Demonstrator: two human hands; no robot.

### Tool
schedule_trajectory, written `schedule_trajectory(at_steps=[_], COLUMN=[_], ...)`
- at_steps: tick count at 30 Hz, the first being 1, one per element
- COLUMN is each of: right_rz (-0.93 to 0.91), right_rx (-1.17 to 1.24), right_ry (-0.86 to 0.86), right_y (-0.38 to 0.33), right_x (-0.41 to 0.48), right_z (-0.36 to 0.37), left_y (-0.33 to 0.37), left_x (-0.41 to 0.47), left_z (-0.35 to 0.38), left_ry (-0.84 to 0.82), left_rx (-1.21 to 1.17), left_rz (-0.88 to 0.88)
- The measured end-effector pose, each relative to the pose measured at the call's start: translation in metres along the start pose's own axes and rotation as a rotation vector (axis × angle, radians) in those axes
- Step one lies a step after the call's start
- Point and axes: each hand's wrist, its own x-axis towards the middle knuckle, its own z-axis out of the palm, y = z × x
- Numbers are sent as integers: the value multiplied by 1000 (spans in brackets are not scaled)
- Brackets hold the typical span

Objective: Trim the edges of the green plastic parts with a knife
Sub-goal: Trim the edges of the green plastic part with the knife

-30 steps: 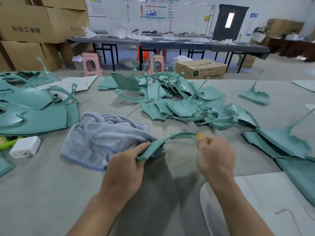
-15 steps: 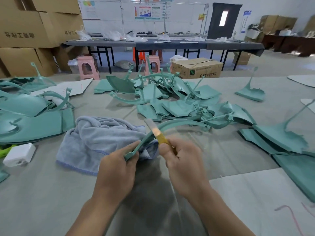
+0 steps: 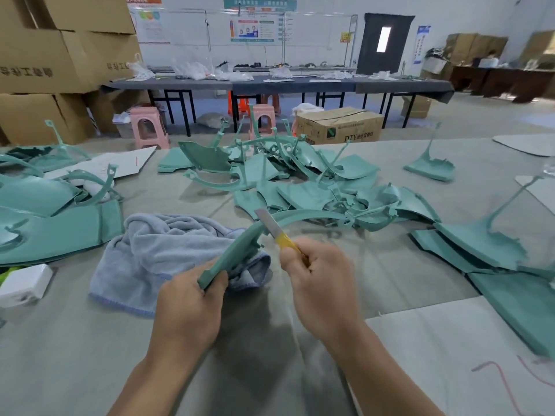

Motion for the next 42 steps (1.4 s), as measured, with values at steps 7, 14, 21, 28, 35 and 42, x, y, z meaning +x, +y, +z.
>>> schedule_trajectory(at_steps=[7,14,21,28,35,42], right_rz=[313,411,238,384,384,435], right_rx=[-56,-46,80,-174,-35,118], right_ry=[183,91,-15,125,-14,-22], right_y=[29,34,21,42,44,49], right_x=[24,25,14,17,22,25], right_z=[-24,-16,-7,-25,-20,-32], left_y=[4,-2,-4,5,9,7], left_x=[-5,-3,-2,-9,-8,-6], left_z=[0,5,6,0,-2,-1], left_ry=[-16,2,38,-15,-60,-37], left_rx=[84,112,60,162,186,225], left_rz=[107,105,64,160,141,209])
